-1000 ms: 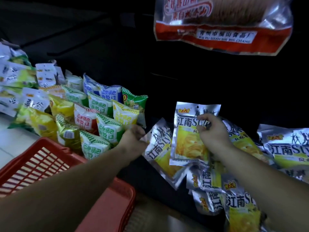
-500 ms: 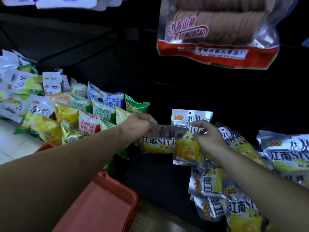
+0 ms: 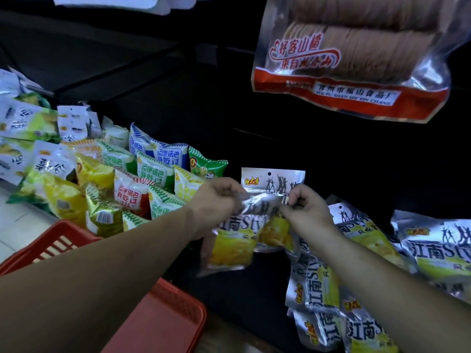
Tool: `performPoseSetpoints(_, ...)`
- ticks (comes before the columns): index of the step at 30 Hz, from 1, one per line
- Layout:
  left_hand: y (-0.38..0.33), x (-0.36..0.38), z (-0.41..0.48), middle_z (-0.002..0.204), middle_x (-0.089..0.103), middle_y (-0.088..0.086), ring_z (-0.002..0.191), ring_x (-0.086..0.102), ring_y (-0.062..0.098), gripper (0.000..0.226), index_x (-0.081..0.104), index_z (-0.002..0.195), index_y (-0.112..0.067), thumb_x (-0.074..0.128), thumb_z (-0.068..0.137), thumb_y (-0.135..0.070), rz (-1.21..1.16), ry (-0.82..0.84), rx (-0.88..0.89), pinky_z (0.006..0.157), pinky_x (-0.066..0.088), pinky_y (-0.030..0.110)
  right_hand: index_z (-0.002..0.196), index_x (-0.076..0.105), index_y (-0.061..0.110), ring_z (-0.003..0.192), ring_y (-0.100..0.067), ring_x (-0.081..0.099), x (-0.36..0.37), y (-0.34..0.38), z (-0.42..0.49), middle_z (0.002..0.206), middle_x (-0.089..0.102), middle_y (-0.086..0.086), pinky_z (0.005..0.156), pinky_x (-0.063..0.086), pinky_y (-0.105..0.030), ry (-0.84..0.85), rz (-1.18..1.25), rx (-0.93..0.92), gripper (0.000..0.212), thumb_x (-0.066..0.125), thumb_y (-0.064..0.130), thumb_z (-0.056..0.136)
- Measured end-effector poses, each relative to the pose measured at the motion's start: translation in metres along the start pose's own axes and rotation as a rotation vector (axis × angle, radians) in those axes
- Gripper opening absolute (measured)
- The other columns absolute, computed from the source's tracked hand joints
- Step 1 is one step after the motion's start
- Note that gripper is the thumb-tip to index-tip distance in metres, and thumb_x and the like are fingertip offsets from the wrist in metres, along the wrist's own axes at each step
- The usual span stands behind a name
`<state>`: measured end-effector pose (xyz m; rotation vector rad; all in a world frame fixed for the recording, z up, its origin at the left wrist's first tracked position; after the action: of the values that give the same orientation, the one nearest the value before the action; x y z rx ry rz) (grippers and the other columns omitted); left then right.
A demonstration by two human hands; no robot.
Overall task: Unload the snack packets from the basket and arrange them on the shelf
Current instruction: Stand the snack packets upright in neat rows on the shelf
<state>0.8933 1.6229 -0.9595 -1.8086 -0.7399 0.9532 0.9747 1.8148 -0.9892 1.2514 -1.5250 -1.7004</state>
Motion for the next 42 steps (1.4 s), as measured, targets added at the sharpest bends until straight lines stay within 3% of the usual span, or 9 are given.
performPoseSetpoints(2, 0.007, 0.002, 0.001, 0.093, 0.077, 0.01, 0.088, 0.073, 0.03, 0.015, 0.075, 0.087, -0.016, 0.074, 0.087, -0.001, 0.017, -0.004, 0.015, 0.081, 0.063, 0.038, 0.077, 0.045, 0.018, 0.065, -0.012, 0.036, -0.001, 0.0, 0.002, 0.077, 0.043, -0.001, 0.059, 0.03, -0.024, 0.008, 0.004, 0.036, 0.035, 0.057, -0.013, 0.086)
performPoseSetpoints(6, 0.014, -0.009, 0.007, 0.09, 0.074, 0.002, 0.077, 0.066, 0.014, 0.009, 0.075, 0.088, -0.017, 0.075, 0.09, -0.008, -0.071, -0.071, 0.017, 0.051, 0.047, 0.014, 0.078, 0.048, 0.022, 0.058, -0.013, 0.042, -0.004, -0.002, -0.001, 0.078, 0.048, -0.005, 0.048, 0.029, -0.026, 0.079, 0.085, 0.156, 0.044, 0.047, -0.022, 0.076)
performPoseSetpoints(13, 0.021, 0.0, 0.012, 0.101, 0.077, 0.011, 0.095, 0.072, 0.025, 0.014, 0.074, 0.097, -0.013, 0.075, 0.088, -0.002, -0.212, -0.054, -0.041, 0.087, 0.058, 0.034, 0.075, 0.04, 0.024, 0.072, -0.019, 0.047, 0.004, -0.001, -0.002, 0.08, 0.047, -0.007, 0.06, 0.04, -0.03, 0.098, 0.113, 0.104, 0.044, 0.069, -0.007, 0.086)
performPoseSetpoints(20, 0.024, -0.018, 0.014, 0.073, 0.055, 0.009, 0.068, 0.069, 0.022, 0.039, 0.046, 0.075, -0.018, 0.065, 0.079, 0.016, -0.183, -0.26, -0.039, 0.081, 0.059, 0.052, 0.082, 0.043, 0.023, 0.063, -0.02, 0.044, -0.008, 0.01, -0.002, 0.082, 0.043, -0.003, 0.056, 0.048, -0.035, -0.073, -0.039, -0.03, 0.036, 0.069, -0.002, 0.089)
performPoseSetpoints(24, 0.029, -0.02, 0.019, 0.065, 0.053, 0.007, 0.059, 0.067, 0.018, 0.042, 0.045, 0.074, -0.019, 0.069, 0.077, 0.015, -0.227, -0.302, -0.023, 0.066, 0.054, 0.039, 0.097, 0.056, 0.029, 0.062, -0.02, 0.05, 0.005, 0.026, -0.008, 0.09, 0.054, 0.01, 0.053, 0.044, -0.027, 0.039, -0.1, -0.18, 0.022, 0.065, 0.009, 0.097)
performPoseSetpoints(30, 0.041, -0.018, 0.025, 0.068, 0.052, 0.011, 0.069, 0.057, 0.024, 0.044, 0.048, 0.074, -0.019, 0.086, 0.072, 0.004, -0.285, -0.305, -0.044, 0.069, 0.052, 0.04, 0.113, 0.049, 0.038, 0.06, -0.009, 0.054, 0.012, 0.006, -0.008, 0.113, 0.051, 0.013, 0.056, 0.048, -0.021, 0.152, -0.17, -0.065, 0.036, 0.072, 0.018, 0.094)
performPoseSetpoints(35, 0.045, -0.013, 0.026, 0.079, 0.069, 0.014, 0.071, 0.073, 0.021, 0.044, 0.048, 0.078, -0.016, 0.089, 0.072, -0.001, -0.278, -0.322, -0.059, 0.062, 0.055, 0.027, 0.112, 0.048, 0.037, 0.048, -0.015, 0.038, 0.017, -0.007, -0.001, 0.077, 0.047, -0.003, 0.047, 0.037, -0.025, 0.125, -0.179, -0.006, 0.037, 0.068, 0.01, 0.096)
performPoseSetpoints(39, 0.055, -0.02, 0.015, 0.072, 0.061, 0.004, 0.059, 0.052, 0.016, 0.037, 0.051, 0.076, -0.018, 0.087, 0.076, -0.024, 0.063, -0.441, -0.08, 0.047, 0.04, 0.018, 0.114, 0.048, 0.032, 0.035, -0.008, 0.034, 0.017, -0.013, 0.005, 0.085, 0.048, -0.004, 0.042, 0.035, -0.022, 0.091, -0.184, -0.01, 0.036, 0.063, 0.004, 0.098)
performPoseSetpoints(42, 0.052, -0.006, 0.02, 0.08, 0.069, -0.001, 0.069, 0.062, 0.014, 0.028, 0.061, 0.082, -0.018, 0.085, 0.076, -0.032, 0.272, -0.33, -0.024, 0.06, 0.049, 0.022, 0.109, 0.049, 0.033, 0.032, -0.004, 0.037, 0.013, -0.018, 0.021, 0.102, 0.05, -0.004, 0.037, 0.035, -0.02, 0.023, -0.16, 0.013, 0.037, 0.062, 0.001, 0.096)
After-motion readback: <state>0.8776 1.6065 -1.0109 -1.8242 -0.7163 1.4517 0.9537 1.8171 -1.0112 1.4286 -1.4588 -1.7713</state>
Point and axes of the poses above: each hand's wrist, its own z-axis towards the middle knuckle, its own x-axis out of the palm, y = z × x, the point moved 9 cm from there along z, towards the middle knuckle
